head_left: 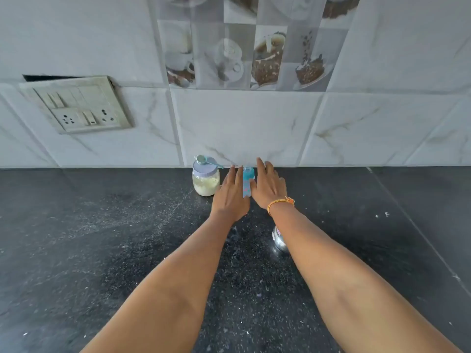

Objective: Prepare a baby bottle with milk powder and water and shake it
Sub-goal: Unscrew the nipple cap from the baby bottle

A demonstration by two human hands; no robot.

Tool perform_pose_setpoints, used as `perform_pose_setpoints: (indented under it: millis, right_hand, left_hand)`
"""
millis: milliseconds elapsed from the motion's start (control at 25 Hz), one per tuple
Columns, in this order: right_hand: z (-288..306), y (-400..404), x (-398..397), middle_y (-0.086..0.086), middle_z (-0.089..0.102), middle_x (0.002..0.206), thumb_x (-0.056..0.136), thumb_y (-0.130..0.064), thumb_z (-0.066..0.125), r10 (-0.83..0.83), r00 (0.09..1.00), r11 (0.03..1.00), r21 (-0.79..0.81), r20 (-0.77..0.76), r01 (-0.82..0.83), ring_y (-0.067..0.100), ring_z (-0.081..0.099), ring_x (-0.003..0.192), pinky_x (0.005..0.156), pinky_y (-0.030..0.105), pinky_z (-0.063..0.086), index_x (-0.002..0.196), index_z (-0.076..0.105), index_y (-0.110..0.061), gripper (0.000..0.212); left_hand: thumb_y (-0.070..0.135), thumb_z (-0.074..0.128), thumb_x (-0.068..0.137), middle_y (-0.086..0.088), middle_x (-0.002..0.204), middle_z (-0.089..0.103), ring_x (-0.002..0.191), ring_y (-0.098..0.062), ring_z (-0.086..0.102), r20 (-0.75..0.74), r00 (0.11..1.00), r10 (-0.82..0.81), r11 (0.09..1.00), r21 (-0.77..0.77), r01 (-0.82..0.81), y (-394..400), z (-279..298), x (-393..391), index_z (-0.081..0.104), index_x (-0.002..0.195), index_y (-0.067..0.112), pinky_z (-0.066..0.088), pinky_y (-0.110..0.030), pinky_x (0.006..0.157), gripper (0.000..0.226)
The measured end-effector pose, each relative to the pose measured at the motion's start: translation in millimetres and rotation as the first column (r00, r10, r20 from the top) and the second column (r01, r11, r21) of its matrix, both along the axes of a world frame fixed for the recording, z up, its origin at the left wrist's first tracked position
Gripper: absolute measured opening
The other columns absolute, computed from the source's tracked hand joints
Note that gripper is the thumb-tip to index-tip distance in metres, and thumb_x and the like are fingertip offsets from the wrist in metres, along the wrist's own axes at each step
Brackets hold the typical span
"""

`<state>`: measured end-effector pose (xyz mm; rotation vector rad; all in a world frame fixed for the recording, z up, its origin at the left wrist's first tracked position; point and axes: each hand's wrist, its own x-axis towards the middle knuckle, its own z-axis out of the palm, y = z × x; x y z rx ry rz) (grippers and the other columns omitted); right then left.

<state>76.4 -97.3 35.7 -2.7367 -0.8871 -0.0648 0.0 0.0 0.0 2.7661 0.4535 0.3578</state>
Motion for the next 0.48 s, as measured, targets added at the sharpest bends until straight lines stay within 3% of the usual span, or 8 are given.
perform_pose_setpoints:
  millis: [120,240,480]
  right_hand:
    - [-1.6,7.7,13.4,0.012,0.041,0.144,0.094,-0.03,0.051,0.004,0.983,0.998,0.055,-0.184,0.006,0.033,0.049,0.126,0.096,0.047,0.047,0.145,0.028,-0.014,0.058]
    - [-6.0,16.2,26.0,0.01,0.052,0.137,0.088,-0.025,0.06,0.003,0.931,0.988,0.143,-0.365,0.053,0.031,0.053,0.123,0.102,0.044,0.045,0.136,0.045,-0.013,0.052]
    - [-11.3,28.0,31.8,0.01,0.064,0.123,0.091,-0.022,0.06,0.002,0.901,0.963,0.244,-0.435,0.116,0.029,0.06,0.11,0.085,0.03,0.045,0.129,0.054,-0.013,0.039]
  left_hand:
    - [0.007,0.051,0.088,-0.013,0.162,0.014,0.148,-0.028,0.022,-0.06,0.998,0.028,0.963,-0.264,-0.043,0.3,-5.9,11.4,0.009,0.154,0.008,0.033,-0.04,0.114,0.078]
    - [0.004,0.053,0.088,-0.013,0.157,0.025,0.141,-0.032,0.035,-0.076,0.994,0.075,0.893,-0.439,-0.101,1.7,-8.6,26.6,0.017,0.152,0.011,0.039,-0.045,0.105,0.073]
    - [0.011,0.053,0.09,-0.015,0.14,0.05,0.127,-0.033,0.049,-0.059,0.987,0.147,0.793,-0.589,-0.154,13.7,-12.5,50.5,0.031,0.145,0.012,0.043,-0.04,0.095,0.059]
